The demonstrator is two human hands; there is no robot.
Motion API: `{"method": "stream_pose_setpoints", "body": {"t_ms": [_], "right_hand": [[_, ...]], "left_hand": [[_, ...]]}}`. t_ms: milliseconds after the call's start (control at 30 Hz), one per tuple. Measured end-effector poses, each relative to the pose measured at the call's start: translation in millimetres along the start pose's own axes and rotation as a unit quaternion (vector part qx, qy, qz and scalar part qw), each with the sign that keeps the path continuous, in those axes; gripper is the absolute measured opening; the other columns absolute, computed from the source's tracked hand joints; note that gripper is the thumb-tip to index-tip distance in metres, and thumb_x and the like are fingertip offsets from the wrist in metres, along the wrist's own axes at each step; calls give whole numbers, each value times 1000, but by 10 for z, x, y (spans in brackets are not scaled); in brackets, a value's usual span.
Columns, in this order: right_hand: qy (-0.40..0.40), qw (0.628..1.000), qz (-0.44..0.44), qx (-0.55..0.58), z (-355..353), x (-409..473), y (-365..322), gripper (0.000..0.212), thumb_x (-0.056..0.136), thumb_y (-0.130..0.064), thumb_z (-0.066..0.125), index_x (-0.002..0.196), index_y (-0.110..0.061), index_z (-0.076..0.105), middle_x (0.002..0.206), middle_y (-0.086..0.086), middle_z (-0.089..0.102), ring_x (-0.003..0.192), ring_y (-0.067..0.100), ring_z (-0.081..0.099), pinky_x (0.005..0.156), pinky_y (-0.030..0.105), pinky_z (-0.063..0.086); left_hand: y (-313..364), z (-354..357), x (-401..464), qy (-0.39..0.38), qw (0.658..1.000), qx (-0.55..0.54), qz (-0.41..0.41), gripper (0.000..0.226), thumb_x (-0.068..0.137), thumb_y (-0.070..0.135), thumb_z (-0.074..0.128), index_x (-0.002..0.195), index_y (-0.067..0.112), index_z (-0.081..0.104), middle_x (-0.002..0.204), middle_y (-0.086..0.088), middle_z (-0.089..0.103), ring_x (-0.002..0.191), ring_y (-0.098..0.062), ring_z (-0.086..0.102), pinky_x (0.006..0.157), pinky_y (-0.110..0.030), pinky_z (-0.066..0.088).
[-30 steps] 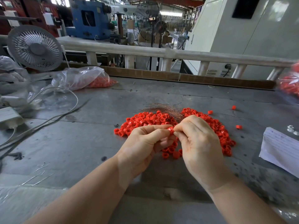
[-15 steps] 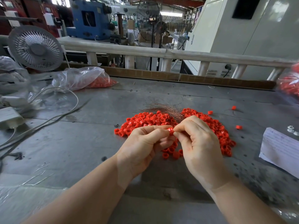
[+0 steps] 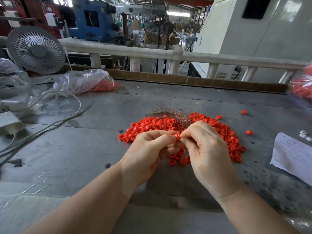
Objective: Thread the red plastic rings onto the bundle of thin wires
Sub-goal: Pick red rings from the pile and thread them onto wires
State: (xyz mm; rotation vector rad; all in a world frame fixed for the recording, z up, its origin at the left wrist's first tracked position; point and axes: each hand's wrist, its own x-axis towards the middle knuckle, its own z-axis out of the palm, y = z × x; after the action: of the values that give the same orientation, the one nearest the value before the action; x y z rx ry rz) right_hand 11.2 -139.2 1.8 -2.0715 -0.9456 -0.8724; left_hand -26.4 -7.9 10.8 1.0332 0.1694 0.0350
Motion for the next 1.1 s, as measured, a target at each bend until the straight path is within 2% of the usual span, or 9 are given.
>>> {"method": "stream_pose_setpoints", "body": {"t_ms": [267, 367, 467, 567, 700, 767, 867, 967, 1100], "right_hand": [[-3, 999, 22, 46, -4, 14, 23, 7, 81, -2, 61, 74, -1, 64, 76, 2, 58, 72, 14, 54, 71, 17, 42], [-4, 993, 57, 107, -15, 26, 14, 10, 81, -3, 63, 74, -10, 64, 75, -4, 59, 73, 2, 53, 70, 9, 39], [-5, 954, 176, 241, -23, 40, 37, 25, 83, -4, 66, 73, -27, 64, 68, -13, 64, 68, -1, 58, 65, 9, 42], [1, 903, 249, 350, -23, 43, 88, 26, 83, -6, 65, 72, -30, 69, 64, -15, 62, 60, -1, 53, 60, 9, 41], [-7, 861, 277, 427, -13, 46, 77, 9, 72, -23, 65, 73, -30, 71, 62, -13, 60, 55, -2, 49, 56, 8, 40], [-6, 857, 279, 434, -11, 47, 80, 8, 70, -26, 64, 73, -29, 71, 62, -13, 59, 55, -3, 48, 55, 8, 40], [-8, 868, 270, 417, -8, 47, 96, 11, 74, -19, 71, 74, -30, 70, 63, -12, 60, 57, -2, 48, 57, 9, 40], [-5, 881, 258, 397, -6, 51, 95, 13, 75, -22, 63, 75, -33, 69, 61, -13, 59, 57, -1, 49, 58, 10, 40], [-2, 896, 239, 374, -5, 50, 100, 12, 77, -23, 62, 76, -34, 67, 61, -14, 59, 57, 0, 49, 59, 12, 40]], "left_hand": [[-17, -7, 28, -3, 1000, -18, -14, 14, 83, -6, 56, 84, -1, 69, 65, -9, 68, 55, -9, 65, 58, -17, 55], [-15, 1, 24, -14, 999, -25, -14, 13, 72, -1, 62, 73, 4, 74, 66, -9, 68, 56, -9, 64, 60, -17, 56], [1, 15, 17, -26, 999, -33, -10, 16, 60, 8, 64, 70, 7, 76, 64, -7, 68, 56, -8, 65, 61, -17, 56], [11, 5, 21, -27, 999, -44, -10, 18, 58, 8, 64, 71, 8, 77, 64, -8, 68, 59, -9, 67, 58, -17, 55], [22, -3, 15, -39, 998, -53, -17, 20, 58, 8, 65, 74, 10, 77, 66, -9, 69, 60, -10, 68, 57, -17, 55], [24, -6, 13, -45, 997, -53, -20, 20, 58, 9, 66, 74, 10, 77, 66, -9, 69, 61, -10, 68, 57, -17, 55], [26, -16, 17, -52, 997, -54, -26, 20, 59, 10, 66, 75, 12, 77, 68, -9, 70, 62, -10, 69, 57, -18, 55], [35, -24, 20, -63, 996, -60, -29, 22, 57, 12, 68, 77, 12, 77, 70, -8, 71, 64, -10, 69, 57, -18, 55], [38, -41, 35, -70, 994, -73, -32, 24, 57, 13, 68, 79, 13, 78, 70, -5, 71, 65, -9, 69, 56, -18, 55]]}}
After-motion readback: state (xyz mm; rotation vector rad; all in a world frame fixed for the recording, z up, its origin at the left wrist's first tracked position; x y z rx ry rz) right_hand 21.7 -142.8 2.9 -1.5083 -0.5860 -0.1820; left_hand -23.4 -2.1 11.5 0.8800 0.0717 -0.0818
